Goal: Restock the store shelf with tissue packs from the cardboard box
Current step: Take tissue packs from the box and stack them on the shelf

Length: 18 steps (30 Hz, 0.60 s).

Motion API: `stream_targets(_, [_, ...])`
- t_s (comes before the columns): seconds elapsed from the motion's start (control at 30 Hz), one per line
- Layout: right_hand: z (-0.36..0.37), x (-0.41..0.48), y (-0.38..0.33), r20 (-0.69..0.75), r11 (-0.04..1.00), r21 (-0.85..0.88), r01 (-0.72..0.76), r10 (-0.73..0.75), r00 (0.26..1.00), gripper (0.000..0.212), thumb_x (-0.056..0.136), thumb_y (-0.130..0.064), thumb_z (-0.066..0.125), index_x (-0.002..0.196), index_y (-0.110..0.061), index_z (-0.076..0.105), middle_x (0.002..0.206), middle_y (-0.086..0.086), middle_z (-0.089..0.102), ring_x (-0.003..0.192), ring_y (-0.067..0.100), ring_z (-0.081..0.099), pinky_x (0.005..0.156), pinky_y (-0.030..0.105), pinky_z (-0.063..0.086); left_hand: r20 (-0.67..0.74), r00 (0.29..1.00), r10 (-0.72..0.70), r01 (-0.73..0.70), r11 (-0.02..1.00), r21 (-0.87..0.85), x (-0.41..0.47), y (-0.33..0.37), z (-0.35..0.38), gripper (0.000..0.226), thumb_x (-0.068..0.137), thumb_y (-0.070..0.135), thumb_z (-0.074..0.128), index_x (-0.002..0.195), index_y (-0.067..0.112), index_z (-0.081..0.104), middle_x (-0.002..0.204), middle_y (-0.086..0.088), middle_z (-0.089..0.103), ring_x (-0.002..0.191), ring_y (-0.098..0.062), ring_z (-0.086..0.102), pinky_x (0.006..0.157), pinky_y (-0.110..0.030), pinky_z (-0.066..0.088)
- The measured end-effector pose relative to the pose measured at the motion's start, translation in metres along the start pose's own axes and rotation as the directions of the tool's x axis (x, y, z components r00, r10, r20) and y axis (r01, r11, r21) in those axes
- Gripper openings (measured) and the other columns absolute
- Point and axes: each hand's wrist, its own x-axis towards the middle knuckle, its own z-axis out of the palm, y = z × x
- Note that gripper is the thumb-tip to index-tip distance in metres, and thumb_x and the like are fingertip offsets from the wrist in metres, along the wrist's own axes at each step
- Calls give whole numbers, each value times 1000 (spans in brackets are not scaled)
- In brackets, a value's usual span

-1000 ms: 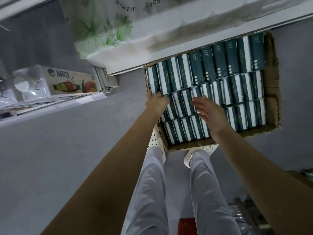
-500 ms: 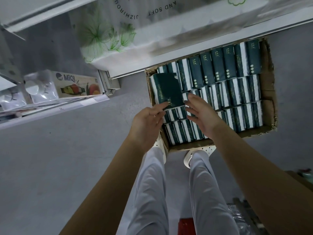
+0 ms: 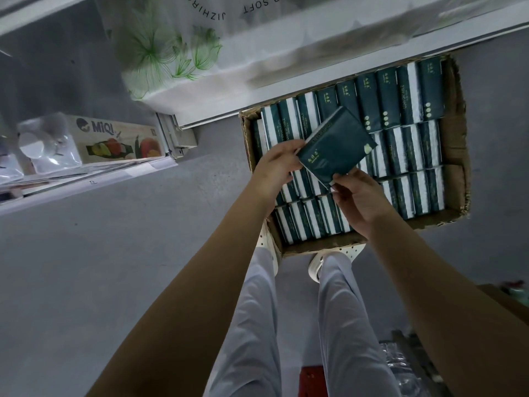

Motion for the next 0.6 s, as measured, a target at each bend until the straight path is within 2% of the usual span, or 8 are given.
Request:
stream_targets(0.1, [1, 6, 2, -47, 997, -71, 30, -34, 998, 25, 92, -4, 59, 81, -23, 48, 76, -7, 62, 74, 8, 54, 74, 27, 41, 22, 999, 27, -29, 994, 107, 9, 5, 8, 32, 96, 5, 44, 123, 14, 60, 120, -4, 62, 109, -15, 56, 91, -24, 44])
stream_targets(0.17, [3, 9, 2, -64, 993, -108, 42, -49, 997, 19, 92, -9, 61, 88, -24, 51, 88, -6, 63, 85, 10, 58, 82, 29, 43, -58, 995, 82, -70, 980, 184, 15, 3, 10, 33, 97, 5, 44, 124, 9, 61, 128, -5, 57, 118, -17, 51, 98, -24, 41])
stream_targets(0.27, [6, 13, -1, -87, 990, -129, 53, -65, 994, 19, 92, -10, 62, 91, -26, 53, 96, -3, 63, 88, 10, 59, 80, 28, 45, -237, 957, 168, -88, 945, 315, 25, -8, 5, 35, 95, 11, 47, 126, 22, 59, 153, 0, 27, 141, -20, 22, 111, -32, 22])
stream_targets(0.37, [8, 19, -3, -110, 990, -128, 58, -73, 991, 21, 92, -6, 61, 92, -24, 51, 89, -3, 56, 72, 7, 54, 70, 26, 45, -249, 966, 71, 8, 952, 306, 32, -16, 0, 40, 96, 17, 45, 133, 30, 53, 161, 6, 3, 147, -22, 2, 114, -41, 15])
stream_targets(0.47, [7, 24, -5, -112, 987, -144, 65, -82, 990, 21, 91, -6, 63, 90, -22, 50, 84, -4, 52, 66, 5, 51, 61, 23, 41, -214, 977, 8, 67, 937, 342, 40, -23, -4, 40, 97, 22, 47, 135, 34, 51, 162, 5, -1, 148, -25, 2, 116, -43, 13])
stream_targets(0.6, [3, 29, -5, -151, 980, -177, 88, -115, 982, 20, 88, -8, 66, 92, -22, 52, 88, -4, 55, 72, 7, 53, 62, 24, 40, -179, 979, 99, -14, 905, 426, 49, -27, -1, 36, 95, 19, 50, 128, 30, 59, 162, -4, 8, 148, -20, 10, 120, -45, 13])
